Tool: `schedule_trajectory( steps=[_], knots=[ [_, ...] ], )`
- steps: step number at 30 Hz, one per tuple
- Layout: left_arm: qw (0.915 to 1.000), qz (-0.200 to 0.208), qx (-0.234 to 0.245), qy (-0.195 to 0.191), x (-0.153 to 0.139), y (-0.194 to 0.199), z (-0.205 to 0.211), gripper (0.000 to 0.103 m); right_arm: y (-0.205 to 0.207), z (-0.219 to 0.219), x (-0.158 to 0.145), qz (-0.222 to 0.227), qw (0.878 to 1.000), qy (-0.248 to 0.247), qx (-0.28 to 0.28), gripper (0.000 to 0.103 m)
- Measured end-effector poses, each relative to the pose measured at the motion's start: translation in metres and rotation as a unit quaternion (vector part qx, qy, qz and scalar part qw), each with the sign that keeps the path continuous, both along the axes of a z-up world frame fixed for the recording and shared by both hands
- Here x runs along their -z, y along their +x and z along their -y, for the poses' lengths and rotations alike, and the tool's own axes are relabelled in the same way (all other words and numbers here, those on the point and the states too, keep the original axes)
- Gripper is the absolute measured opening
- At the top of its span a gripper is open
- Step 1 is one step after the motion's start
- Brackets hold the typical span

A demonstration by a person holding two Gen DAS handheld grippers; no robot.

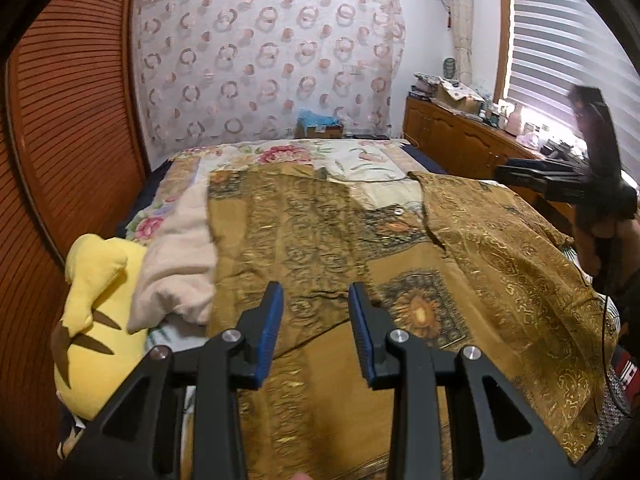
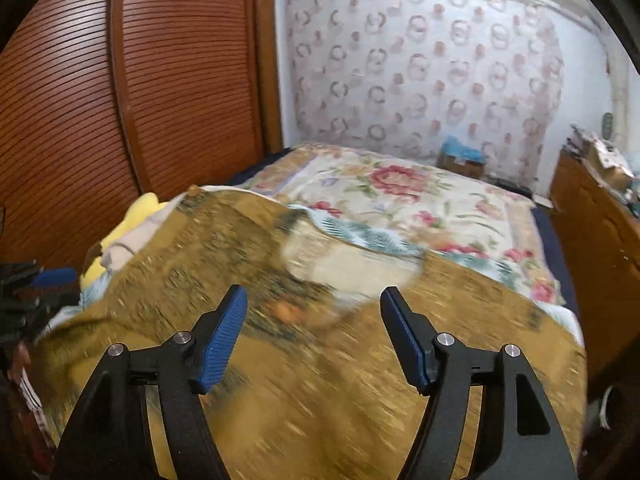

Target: Fold small clothes

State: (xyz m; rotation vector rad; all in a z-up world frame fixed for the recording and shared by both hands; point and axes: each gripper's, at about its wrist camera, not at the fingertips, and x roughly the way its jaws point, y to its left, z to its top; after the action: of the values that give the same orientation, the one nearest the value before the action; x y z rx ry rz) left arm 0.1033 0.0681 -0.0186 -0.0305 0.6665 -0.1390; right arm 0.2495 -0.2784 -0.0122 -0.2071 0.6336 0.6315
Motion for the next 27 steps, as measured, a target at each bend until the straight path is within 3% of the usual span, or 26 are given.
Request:
schedule_trajectory(
  steps=[8, 17, 21, 27],
  knots=[
    [0.9992, -0.015, 0.037, 0.002, 0.013, 0.018, 0.042, 0.032, -0.026, 0.11, 0.011, 0.005, 0.997, -0.033, 0.067, 0.071],
    [0.9925, -0.083, 0.09, 0.0, 0.046, 0.056, 0.089, 0.032, -0.029, 0.238, 0.053, -0.032, 0.98, -0.055, 0.186, 0.071],
    [0.9892, -0.102, 0.105, 0.017, 0.056, 0.065, 0.105, 0.032, -0.02, 0.278, 0.067, -0.054, 0.972, -0.049, 0.224, 0.071],
    [0.9866, -0.115, 0.11, 0.034, 0.061, 0.075, 0.119, 0.032, -0.002, 0.309, 0.075, -0.106, 0.966, 0.005, 0.235, 0.071]
  ],
)
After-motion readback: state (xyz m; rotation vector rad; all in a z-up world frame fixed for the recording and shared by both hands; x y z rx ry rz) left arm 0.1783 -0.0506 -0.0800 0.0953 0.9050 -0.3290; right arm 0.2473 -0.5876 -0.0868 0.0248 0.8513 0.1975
